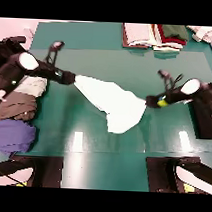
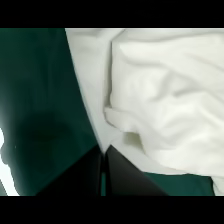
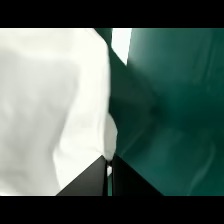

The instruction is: Fold the shirts.

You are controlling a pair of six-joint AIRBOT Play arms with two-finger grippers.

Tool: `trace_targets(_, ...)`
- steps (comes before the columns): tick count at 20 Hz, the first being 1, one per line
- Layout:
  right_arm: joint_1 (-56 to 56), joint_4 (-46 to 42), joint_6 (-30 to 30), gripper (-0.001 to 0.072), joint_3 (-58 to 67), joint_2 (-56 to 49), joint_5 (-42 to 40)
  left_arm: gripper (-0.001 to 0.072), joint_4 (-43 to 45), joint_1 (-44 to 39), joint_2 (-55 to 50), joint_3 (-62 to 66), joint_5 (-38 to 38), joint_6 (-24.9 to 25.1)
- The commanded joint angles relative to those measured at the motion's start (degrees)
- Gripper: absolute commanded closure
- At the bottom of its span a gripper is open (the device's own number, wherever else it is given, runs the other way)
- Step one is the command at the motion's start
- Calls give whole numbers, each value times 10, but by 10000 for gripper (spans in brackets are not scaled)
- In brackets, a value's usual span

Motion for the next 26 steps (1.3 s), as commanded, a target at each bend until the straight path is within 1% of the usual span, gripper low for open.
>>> trace_targets(1, -40, -39, 1, 698, 115, 82, 24, 682, 32, 23, 67, 54, 3, -7)
trace_targets(5, -104, -37, 1, 698, 272, 177, 46, 682, 78, 43, 174, 184, 2, -7)
trace_targets(9, -148, -37, 1, 698, 386, 238, 73, 682, 83, 43, 267, 321, -1, -7)
trace_targets(12, -177, -37, 1, 699, 458, 249, 110, 683, 83, 43, 307, 407, 0, -7)
trace_targets(14, -191, -36, 1, 699, 509, 238, 124, 683, 83, 43, 311, 452, 0, -6)
trace_targets(16, -197, -36, 1, 699, 566, 214, 149, 683, 90, 43, 311, 467, 27, 1)
trace_targets(18, -197, -36, 2, 699, 621, 178, 178, 683, 130, 43, 300, 467, 52, 1)
trace_targets(21, -197, -36, 19, 700, 669, 117, 220, 683, 192, 43, 239, 467, 39, -17)
trace_targets(23, -196, -35, 28, 700, 653, 80, 245, 683, 211, 43, 167, 467, 23, -25)
trace_targets(26, -196, -37, 31, 700, 562, 25, 246, 683, 207, 43, 26, 467, 4, -57)
